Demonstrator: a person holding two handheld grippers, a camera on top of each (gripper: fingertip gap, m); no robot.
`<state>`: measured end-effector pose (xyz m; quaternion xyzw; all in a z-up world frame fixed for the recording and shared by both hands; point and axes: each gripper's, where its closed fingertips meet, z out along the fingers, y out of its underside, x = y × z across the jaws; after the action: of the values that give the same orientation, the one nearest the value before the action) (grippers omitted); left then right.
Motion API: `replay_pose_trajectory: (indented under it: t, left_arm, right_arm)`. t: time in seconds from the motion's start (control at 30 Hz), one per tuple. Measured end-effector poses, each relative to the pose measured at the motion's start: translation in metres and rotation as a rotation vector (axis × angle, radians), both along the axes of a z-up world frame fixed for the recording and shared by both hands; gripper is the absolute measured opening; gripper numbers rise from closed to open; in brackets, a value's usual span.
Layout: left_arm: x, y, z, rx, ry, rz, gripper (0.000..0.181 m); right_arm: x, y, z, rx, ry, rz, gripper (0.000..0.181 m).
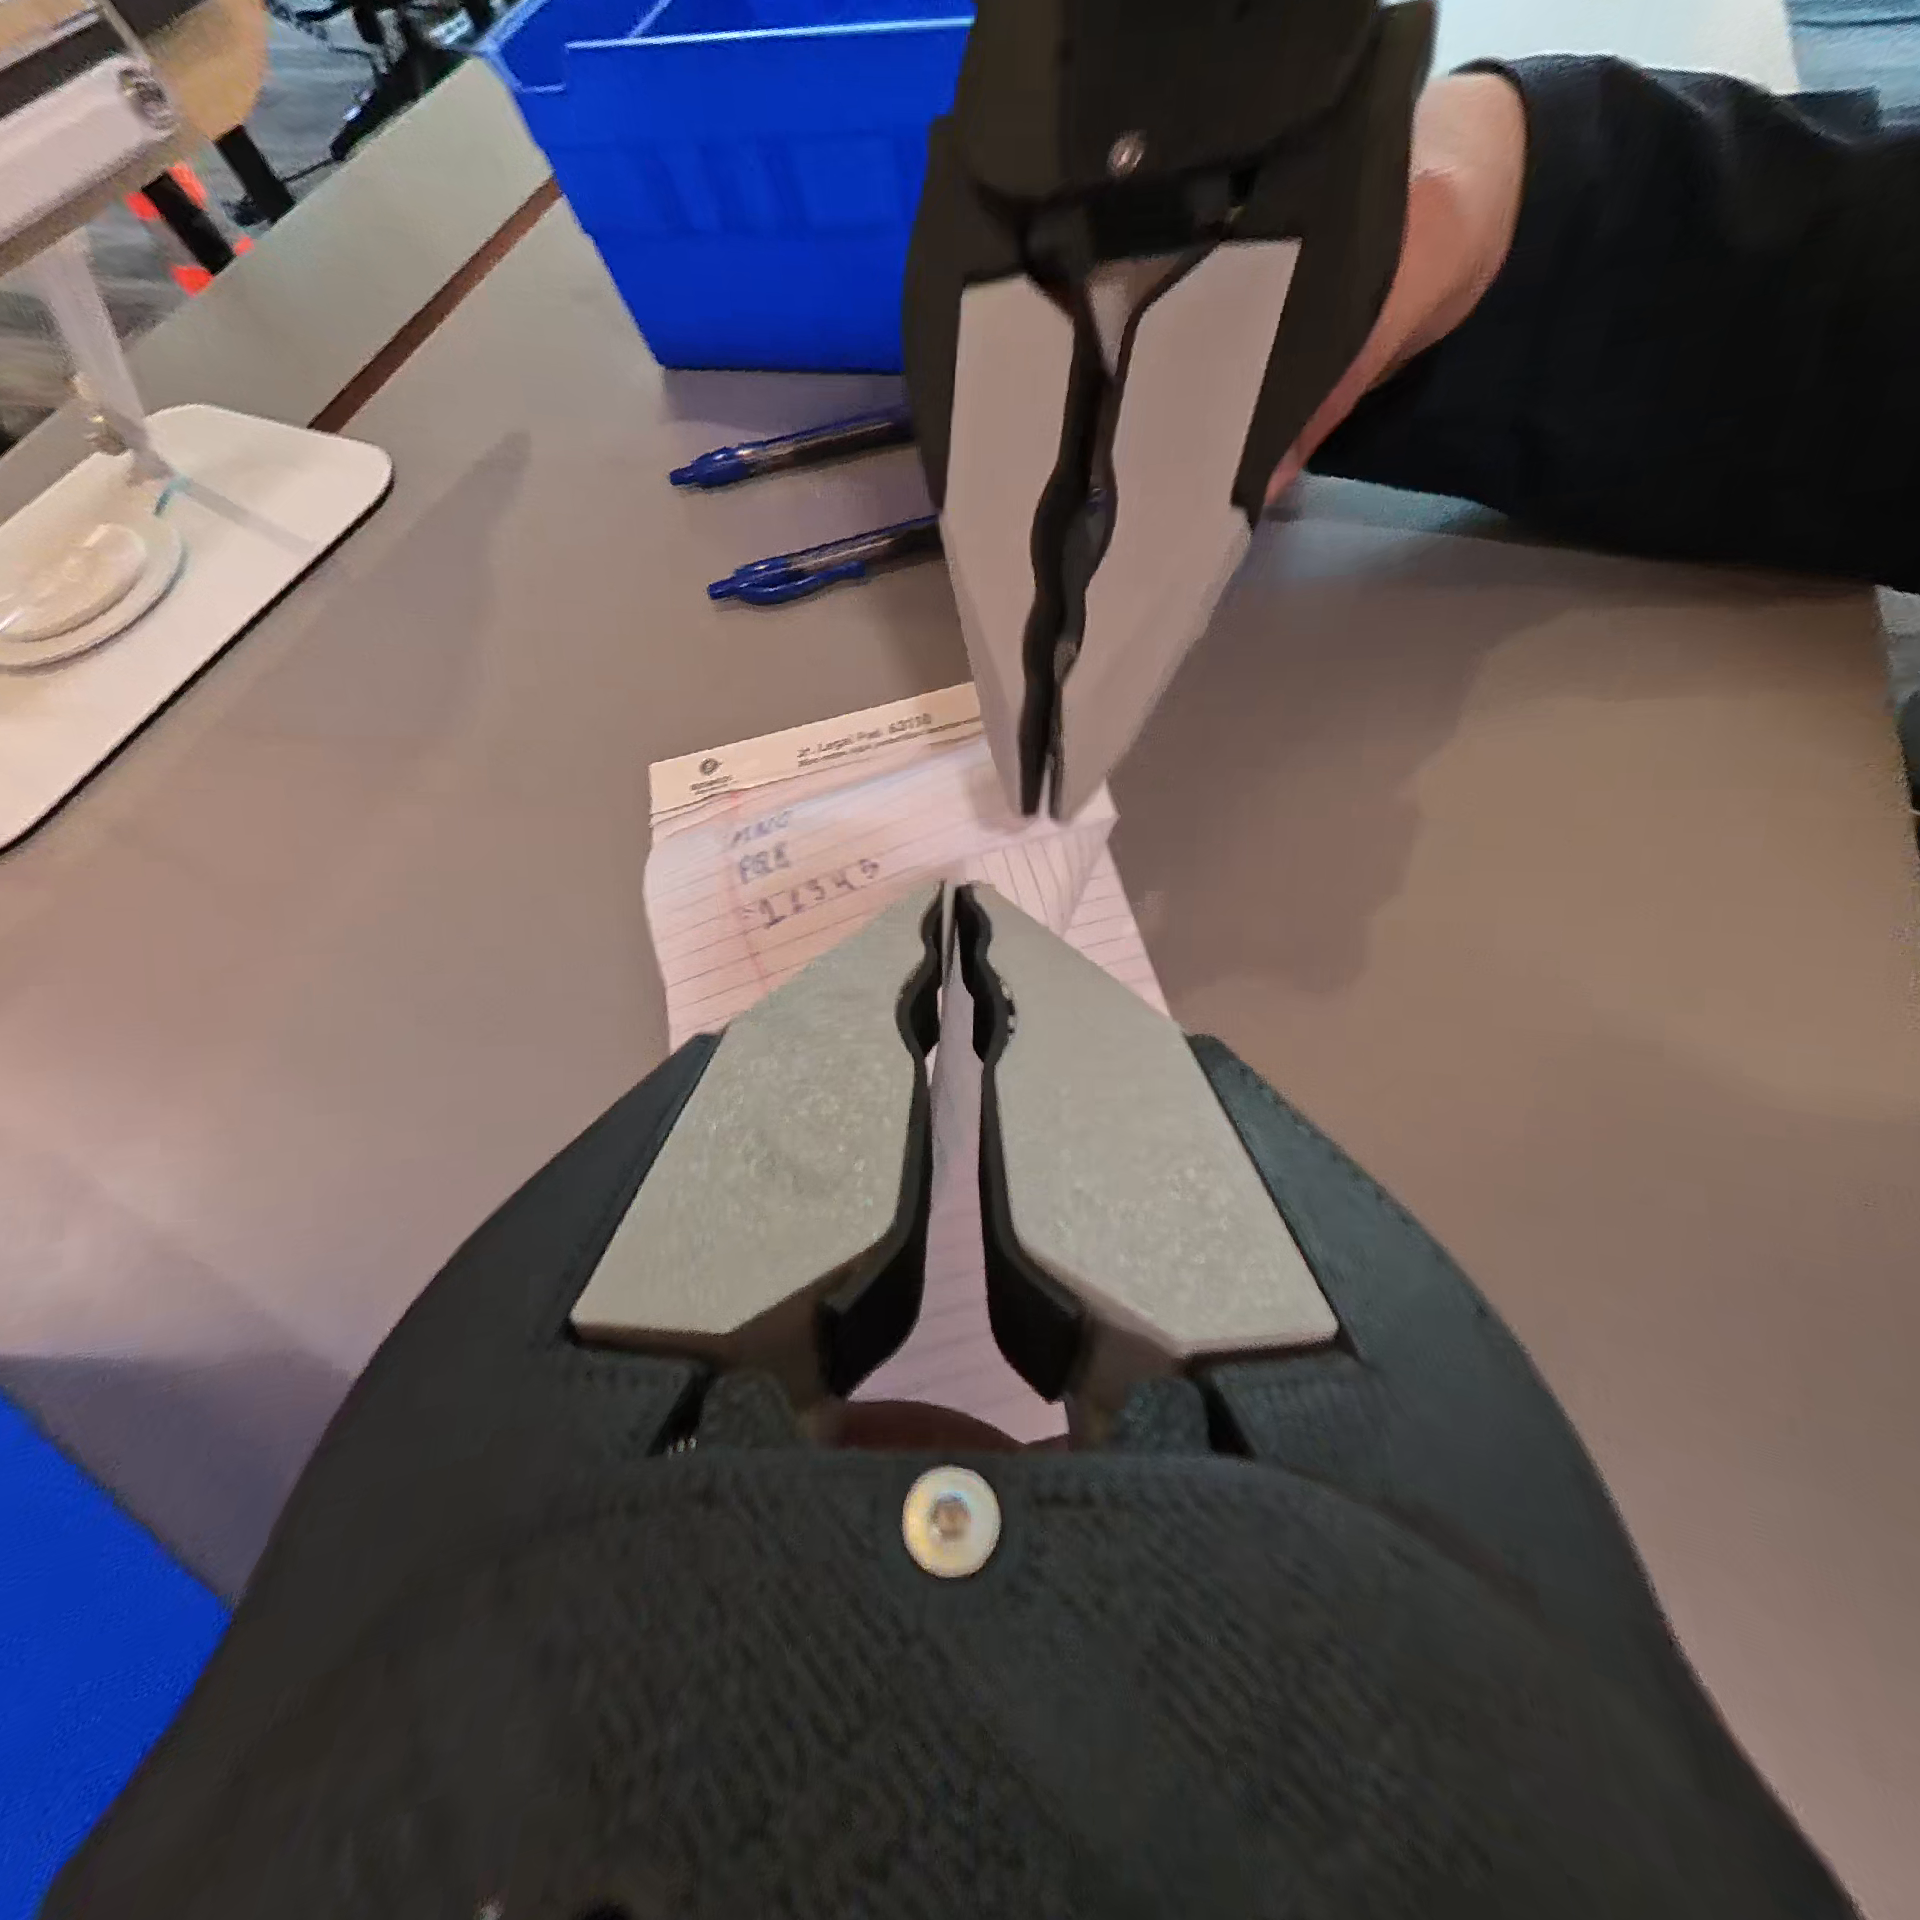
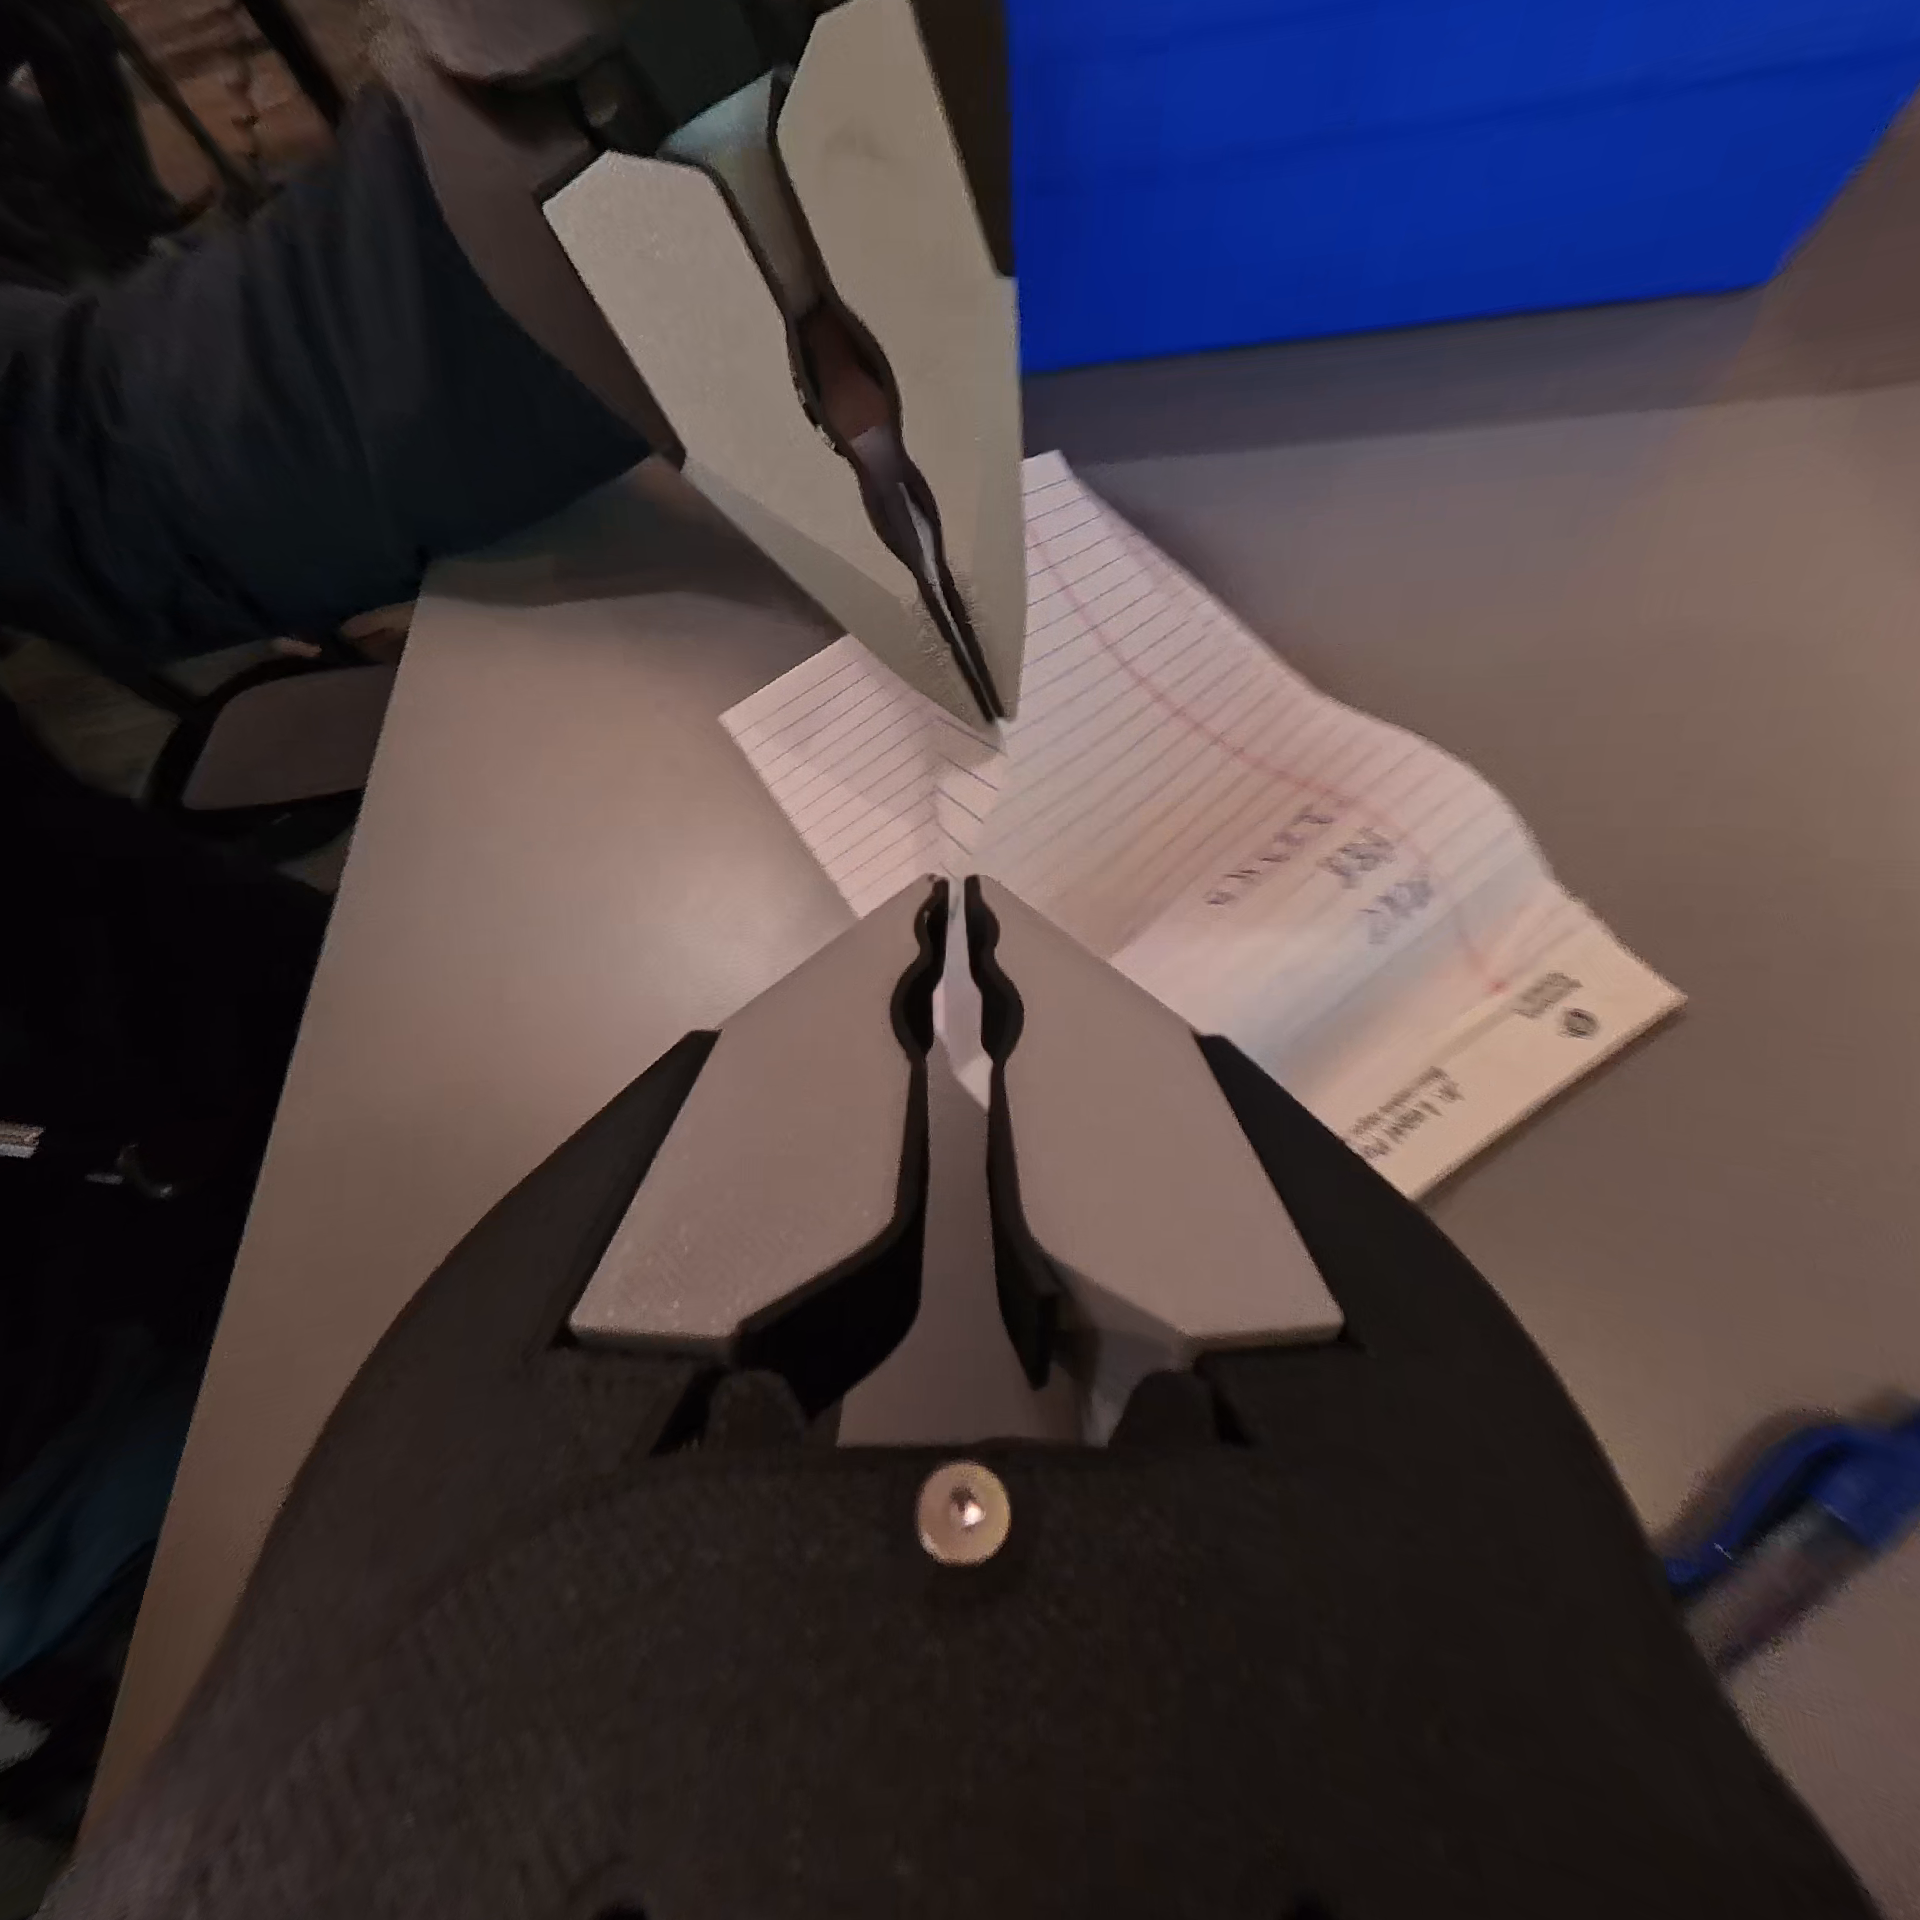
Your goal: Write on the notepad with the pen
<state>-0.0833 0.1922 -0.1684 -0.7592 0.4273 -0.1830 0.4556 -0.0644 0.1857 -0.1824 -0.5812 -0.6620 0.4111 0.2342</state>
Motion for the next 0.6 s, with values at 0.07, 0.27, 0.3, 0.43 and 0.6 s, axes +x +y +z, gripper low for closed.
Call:
replay_pose_trajectory:
  t: [0.07, 0.27, 0.3, 0.43, 0.6]
  left_arm:
    - [-0.004, 0.002, 0.0, -0.016, -0.012, 0.022, 0.0]
    - [-0.017, 0.014, -0.001, 0.006, 0.024, 0.108, 0.0]
    - [-0.017, 0.014, -0.001, 0.008, 0.022, 0.111, 0.0]
    - [-0.022, 0.018, 0.001, 0.015, 0.008, 0.137, 0.0]
    - [-0.029, 0.026, 0.012, 0.068, -0.019, 0.19, 0.0]
  right_arm:
    - [0.001, 0.024, 0.009, 0.039, 0.042, -0.118, 0.002]
    - [0.029, 0.082, -0.007, 0.473, -0.128, -0.329, 0.0]
    - [0.032, 0.08, -0.01, 0.526, -0.147, -0.308, 0.0]
    - [0.03, 0.072, -0.014, 0.639, -0.117, -0.246, 0.0]
    - [0.033, 0.068, -0.025, 0.848, -0.117, -0.168, 0.0]
